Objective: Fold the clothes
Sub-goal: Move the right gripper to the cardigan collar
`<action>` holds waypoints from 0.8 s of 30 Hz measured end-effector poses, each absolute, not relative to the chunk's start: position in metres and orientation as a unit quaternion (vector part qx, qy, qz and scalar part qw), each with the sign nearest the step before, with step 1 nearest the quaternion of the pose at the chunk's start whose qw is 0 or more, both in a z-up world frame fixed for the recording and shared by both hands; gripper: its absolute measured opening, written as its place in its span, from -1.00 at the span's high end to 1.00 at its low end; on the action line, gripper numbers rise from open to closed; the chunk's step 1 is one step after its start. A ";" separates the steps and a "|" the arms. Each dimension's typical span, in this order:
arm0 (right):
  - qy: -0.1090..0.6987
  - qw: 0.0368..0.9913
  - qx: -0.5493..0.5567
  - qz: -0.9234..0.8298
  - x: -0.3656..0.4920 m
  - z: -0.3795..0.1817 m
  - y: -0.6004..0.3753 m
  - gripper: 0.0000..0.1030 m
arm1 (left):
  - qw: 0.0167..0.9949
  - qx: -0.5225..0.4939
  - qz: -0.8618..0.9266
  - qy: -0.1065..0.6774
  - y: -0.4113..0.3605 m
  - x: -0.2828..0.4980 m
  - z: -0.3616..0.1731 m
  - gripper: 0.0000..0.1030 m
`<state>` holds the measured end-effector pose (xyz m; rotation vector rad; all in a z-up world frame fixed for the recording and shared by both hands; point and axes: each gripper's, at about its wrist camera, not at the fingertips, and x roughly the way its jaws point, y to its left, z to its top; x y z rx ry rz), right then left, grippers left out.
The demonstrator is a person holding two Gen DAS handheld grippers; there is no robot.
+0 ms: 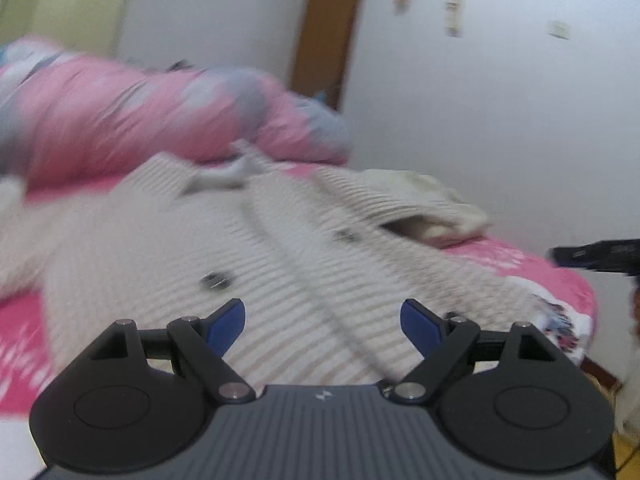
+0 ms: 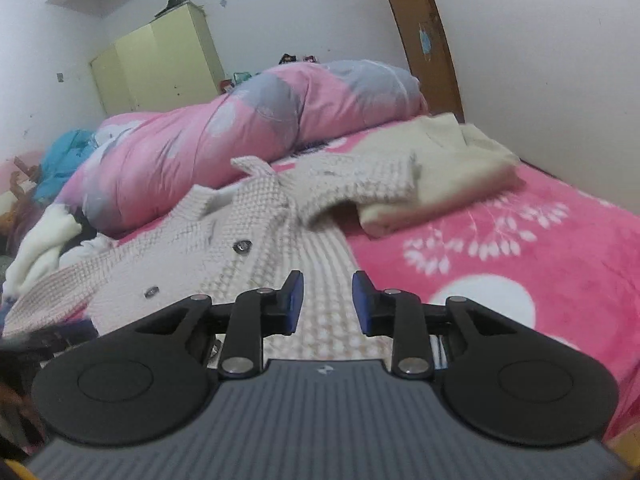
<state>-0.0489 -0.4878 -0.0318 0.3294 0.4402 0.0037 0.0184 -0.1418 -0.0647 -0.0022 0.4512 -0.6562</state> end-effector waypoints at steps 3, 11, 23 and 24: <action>0.245 0.960 0.131 0.012 -0.038 -0.048 -0.480 0.48 | 0.909 0.030 -0.348 0.228 -0.172 0.017 -0.069 -0.63; 0.240 0.966 0.049 0.080 0.035 -0.010 -0.435 0.48 | 0.880 0.000 -0.377 0.290 -0.187 0.028 -0.109 -0.03; 0.292 0.939 -0.137 0.117 0.276 -0.009 -0.318 -0.07 | 0.862 -0.083 -0.417 0.277 -0.160 0.031 -0.128 0.00; 0.297 0.938 -0.147 0.100 0.297 -0.013 -0.313 -0.10 | 0.861 -0.086 -0.419 0.275 -0.159 0.031 -0.129 0.00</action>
